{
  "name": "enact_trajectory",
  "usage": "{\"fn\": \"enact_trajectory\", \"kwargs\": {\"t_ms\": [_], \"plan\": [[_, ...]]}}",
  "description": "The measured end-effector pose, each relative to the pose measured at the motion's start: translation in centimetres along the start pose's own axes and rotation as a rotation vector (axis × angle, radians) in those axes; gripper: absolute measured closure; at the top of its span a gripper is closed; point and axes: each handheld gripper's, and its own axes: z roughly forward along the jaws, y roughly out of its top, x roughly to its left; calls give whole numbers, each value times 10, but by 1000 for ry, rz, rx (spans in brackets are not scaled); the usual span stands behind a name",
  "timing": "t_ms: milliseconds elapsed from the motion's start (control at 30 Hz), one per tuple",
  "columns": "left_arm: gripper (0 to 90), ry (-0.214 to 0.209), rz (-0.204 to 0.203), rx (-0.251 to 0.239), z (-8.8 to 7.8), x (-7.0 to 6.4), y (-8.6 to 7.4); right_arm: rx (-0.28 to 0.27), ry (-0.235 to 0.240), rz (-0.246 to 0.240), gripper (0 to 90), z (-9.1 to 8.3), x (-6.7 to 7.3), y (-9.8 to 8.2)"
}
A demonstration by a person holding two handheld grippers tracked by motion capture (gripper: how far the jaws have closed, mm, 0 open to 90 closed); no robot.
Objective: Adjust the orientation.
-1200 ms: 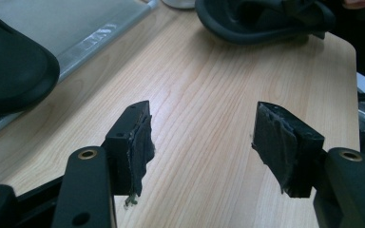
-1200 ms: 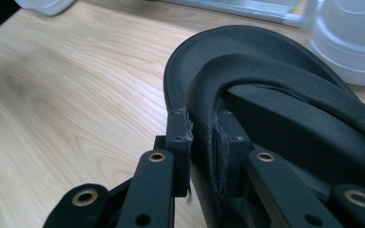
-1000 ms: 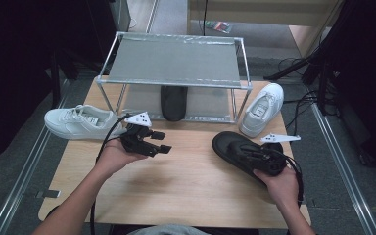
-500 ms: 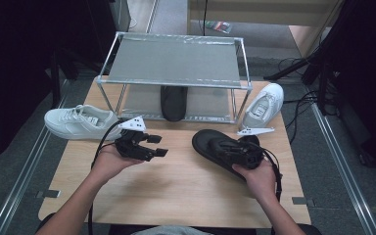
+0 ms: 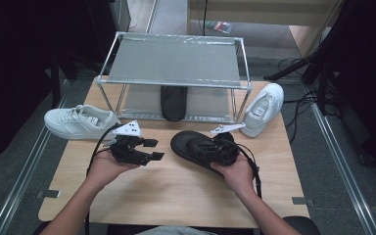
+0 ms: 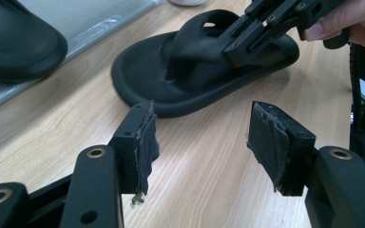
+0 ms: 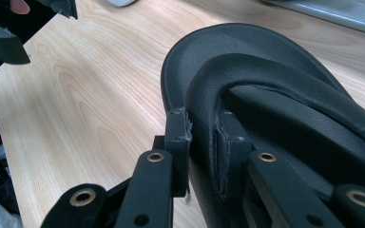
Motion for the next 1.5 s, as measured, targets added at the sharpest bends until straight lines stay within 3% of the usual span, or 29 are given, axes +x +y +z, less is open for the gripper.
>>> {"fn": "enact_trajectory", "kwargs": {"t_ms": [400,567,700,967,1133,1267,1400,1500], "plan": [[431,-5,-27,7,1,-3,-8,38,14,-29,787,35,5,4],[472,2,-32,5,1,-3,-11,46,25,-66,787,44,5,2],[497,14,-40,-1,2,-2,-12,43,29,-82,747,43,4,3],[572,11,-52,18,11,-2,-11,-39,42,-120,731,15,6,7],[639,-6,-52,32,19,-2,-7,-17,19,-115,829,6,-2,3],[748,-16,-49,46,27,-2,-4,11,-1,-115,900,8,-7,-1],[870,-33,-49,55,34,0,0,27,-8,-103,900,9,-10,-4],[899,-48,-48,69,41,0,3,26,-18,-101,900,5,-10,-7]]}}
